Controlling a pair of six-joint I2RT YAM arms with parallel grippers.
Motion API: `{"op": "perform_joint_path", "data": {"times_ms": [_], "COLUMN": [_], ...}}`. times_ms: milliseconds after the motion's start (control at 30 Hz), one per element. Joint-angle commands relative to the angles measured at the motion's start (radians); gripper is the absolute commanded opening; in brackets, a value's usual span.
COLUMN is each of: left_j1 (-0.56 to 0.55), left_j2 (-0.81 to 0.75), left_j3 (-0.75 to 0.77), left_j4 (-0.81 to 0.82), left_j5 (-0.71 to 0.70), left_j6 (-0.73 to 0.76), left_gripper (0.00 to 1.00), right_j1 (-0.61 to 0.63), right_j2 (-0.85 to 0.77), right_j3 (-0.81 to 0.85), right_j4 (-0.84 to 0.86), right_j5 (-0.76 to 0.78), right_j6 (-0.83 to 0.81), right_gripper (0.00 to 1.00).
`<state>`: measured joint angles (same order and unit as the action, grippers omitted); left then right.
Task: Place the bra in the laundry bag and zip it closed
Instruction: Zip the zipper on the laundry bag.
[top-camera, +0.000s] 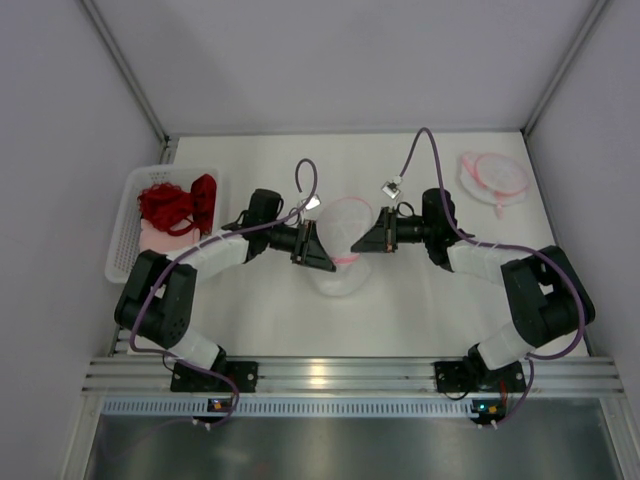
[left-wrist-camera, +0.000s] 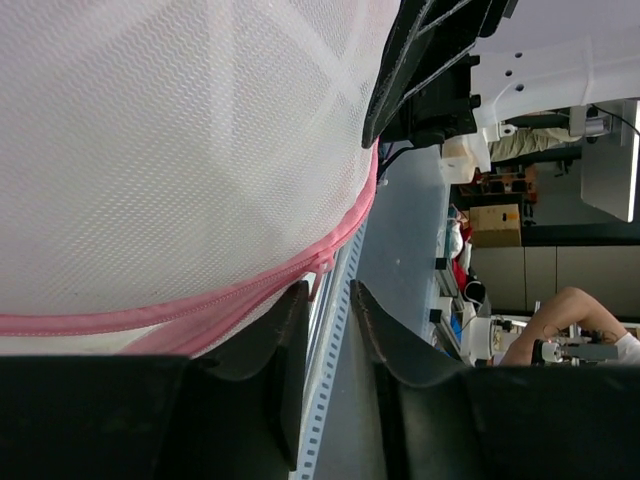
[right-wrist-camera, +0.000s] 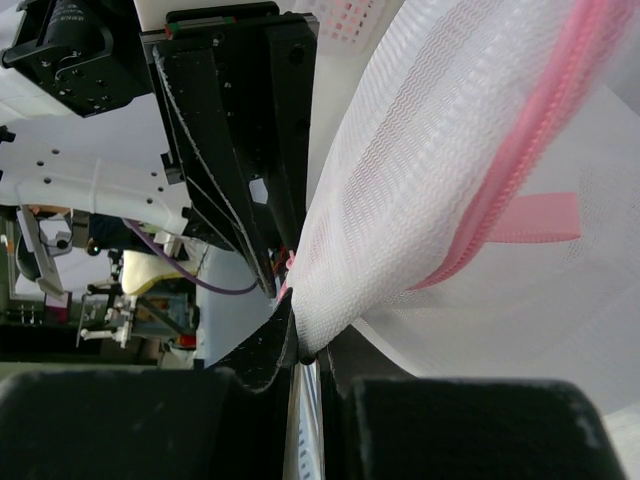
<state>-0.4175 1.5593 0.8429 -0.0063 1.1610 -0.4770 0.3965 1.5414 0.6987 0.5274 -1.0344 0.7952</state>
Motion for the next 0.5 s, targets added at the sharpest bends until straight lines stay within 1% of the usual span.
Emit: {"op": "perform_joint_path", "data": {"times_ms": [0,133,267,367,433,467], "left_j1": [0.006,0.006,0.006,0.006,0.006,0.006], "left_j2": [-0.016,-0.002,0.011,0.018,0.019,0.019], "left_j3": [0.021,0.036,0.051,0.059,0.064,0.065], "left_j4": [0.045,0.045,0.045,0.045,0.043,0.043], "left_j5": [0.003,0.009,0.016,0.014,0.012,0.011], "left_j6": [-0.003,-0.002,-0.002,-0.002,0.0,0.0], "left_gripper": [0.3,0.35,0.35,0.32,0.28,0.24], "right_j1": [0.007,0.01,0.018,0.019,0.024,0.024], "right_j2": [-0.024,-0.027,-0.024,-0.024,-0.023,-0.021], "right_j3": [0.004,0.005,0.007,0.007,0.01,0.01], "right_j4": [0.036,0.028,0.02,0.02,0.019,0.019], "right_j5": [-0.016,-0.021,-0.018,-0.012,-0.009,-0.009], "right_j6": [-0.034,-0.042,-0.05,-0.051,-0.053,-0.053], "right_gripper": [0.0,0.0,0.0,0.0,0.0,0.0]}}
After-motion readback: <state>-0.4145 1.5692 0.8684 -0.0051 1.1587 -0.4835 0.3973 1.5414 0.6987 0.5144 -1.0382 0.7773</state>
